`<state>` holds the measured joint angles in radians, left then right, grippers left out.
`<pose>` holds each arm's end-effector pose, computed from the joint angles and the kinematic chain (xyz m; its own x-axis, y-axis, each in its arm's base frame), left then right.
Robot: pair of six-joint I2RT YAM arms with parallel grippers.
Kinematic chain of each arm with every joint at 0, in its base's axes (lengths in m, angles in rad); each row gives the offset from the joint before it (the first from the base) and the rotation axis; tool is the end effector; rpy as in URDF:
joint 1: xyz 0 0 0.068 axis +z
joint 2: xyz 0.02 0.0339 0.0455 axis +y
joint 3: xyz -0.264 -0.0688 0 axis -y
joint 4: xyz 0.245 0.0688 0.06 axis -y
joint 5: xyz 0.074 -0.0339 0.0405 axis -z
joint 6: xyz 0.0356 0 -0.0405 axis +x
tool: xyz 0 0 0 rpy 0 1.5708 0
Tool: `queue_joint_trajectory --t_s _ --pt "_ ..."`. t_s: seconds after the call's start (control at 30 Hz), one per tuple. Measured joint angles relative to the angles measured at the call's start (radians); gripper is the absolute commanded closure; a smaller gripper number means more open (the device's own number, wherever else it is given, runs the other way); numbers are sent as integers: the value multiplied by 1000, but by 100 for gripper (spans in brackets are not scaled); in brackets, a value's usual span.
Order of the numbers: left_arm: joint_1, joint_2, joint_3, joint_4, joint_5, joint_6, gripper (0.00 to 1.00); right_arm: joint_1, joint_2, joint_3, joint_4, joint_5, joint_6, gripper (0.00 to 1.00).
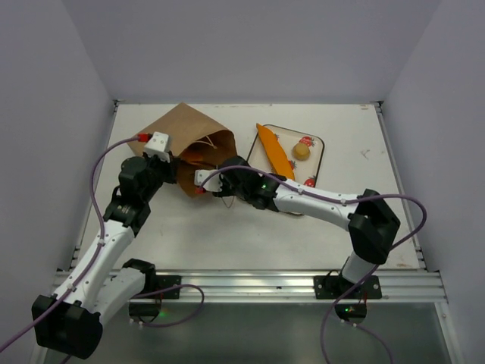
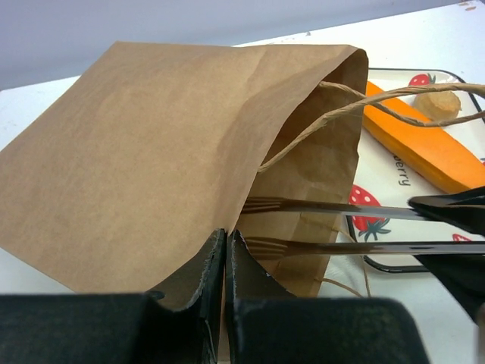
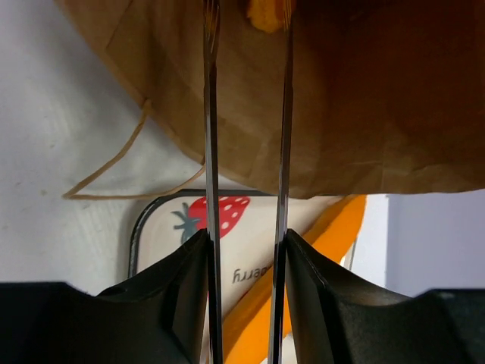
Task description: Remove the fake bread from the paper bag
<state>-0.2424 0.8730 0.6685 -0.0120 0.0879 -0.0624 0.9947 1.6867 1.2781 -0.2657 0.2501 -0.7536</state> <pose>0.2025 -0.0533 0.3013 -0.2282 -0.0076 -0.9736 0.3087 0.9478 -0.0797 0.2165 0.3172 0.2657 0.2359 -0.8539 -0.4639 -0.7484 0.1449 -0.6472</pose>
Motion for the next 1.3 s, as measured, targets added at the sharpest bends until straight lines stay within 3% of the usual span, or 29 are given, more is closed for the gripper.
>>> queue_joint_trajectory --t_s 0.63,1.3 --pt "27 0 13 -14 58 -84 94 54 173 -38 282 217 -166 55" --pt "46 0 17 -15 81 -85 95 54 329 54 342 290 -193 57"
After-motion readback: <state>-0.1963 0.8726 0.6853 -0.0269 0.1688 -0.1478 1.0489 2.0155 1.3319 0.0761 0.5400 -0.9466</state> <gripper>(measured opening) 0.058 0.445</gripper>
